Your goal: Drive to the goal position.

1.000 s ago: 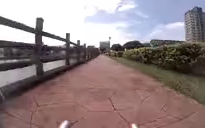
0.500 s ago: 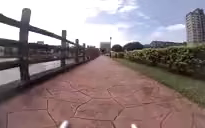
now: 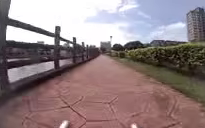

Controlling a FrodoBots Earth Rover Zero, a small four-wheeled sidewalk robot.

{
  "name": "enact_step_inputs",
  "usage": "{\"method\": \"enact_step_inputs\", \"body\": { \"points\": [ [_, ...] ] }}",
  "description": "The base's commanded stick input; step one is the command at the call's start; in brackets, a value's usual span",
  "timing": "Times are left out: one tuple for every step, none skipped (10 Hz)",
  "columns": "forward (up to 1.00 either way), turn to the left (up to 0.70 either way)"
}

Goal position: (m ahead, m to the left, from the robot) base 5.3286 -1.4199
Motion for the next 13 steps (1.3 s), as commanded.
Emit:
{"method": "enact_step_inputs", "body": {
  "points": [
    [1.0, 0.0],
    [1.0, 0.0],
    [1.0, 0.0],
    [1.0, 0.0],
    [1.0, 0.0],
    [1.0, 0.0],
    [1.0, 0.0],
    [1.0, 0.0],
    [1.0, 0.0],
    [1.0, 0.0],
    [1.0, 0.0],
    [1.0, 0.0],
    [1.0, -0.04]
  ]
}}
